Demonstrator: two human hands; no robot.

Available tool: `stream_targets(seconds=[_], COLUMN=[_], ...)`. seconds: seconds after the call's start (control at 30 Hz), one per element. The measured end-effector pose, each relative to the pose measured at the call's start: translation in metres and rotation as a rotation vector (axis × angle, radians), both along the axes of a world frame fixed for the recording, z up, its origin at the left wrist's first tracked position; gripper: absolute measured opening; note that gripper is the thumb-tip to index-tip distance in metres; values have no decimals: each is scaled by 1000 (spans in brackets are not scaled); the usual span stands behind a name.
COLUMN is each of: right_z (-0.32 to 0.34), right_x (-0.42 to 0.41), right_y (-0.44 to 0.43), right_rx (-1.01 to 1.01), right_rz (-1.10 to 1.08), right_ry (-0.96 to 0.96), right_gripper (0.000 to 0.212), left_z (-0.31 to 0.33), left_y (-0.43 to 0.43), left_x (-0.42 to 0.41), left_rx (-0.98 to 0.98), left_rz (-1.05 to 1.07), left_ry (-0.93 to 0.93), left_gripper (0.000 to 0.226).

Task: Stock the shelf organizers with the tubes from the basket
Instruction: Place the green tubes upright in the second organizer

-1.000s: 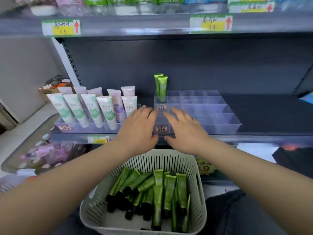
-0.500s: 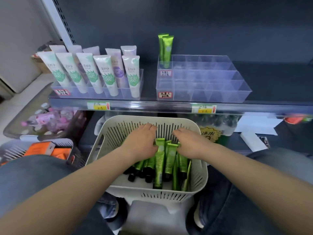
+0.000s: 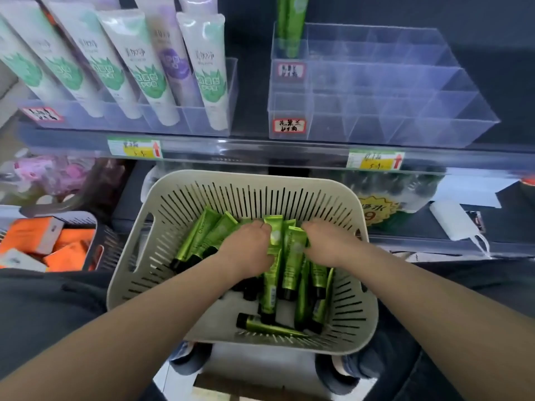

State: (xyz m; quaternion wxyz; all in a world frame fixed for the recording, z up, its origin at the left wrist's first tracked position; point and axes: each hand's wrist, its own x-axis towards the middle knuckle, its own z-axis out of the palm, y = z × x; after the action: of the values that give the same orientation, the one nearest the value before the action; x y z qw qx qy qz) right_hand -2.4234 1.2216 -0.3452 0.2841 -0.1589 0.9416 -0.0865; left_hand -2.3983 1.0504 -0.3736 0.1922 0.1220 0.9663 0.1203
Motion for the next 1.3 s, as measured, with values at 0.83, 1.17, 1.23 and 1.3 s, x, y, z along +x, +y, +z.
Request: stream_targets(seconds=[0.83,1.17,1.23,1.3], right_z=[-39,-9,0,9], right_x=[-31,-16,-11,-7], right_y=[-32,-29,-28,-25], right_rx=[79,-61,-95,-115], right_rz=[8,-46,-38,-35], right_ry=[-65,-141,-117,-86], right_gripper=[17,23,22,22], left_z=[-37,5,16,27], left_y=[5,6,6,5], left_x=[-60,-42,-38,-34], left_rx=[169,168,176,193], left_rz=[152,87,71,61], left_ry=[-86,-96,-62,-22], left_gripper=[28,25,26,25])
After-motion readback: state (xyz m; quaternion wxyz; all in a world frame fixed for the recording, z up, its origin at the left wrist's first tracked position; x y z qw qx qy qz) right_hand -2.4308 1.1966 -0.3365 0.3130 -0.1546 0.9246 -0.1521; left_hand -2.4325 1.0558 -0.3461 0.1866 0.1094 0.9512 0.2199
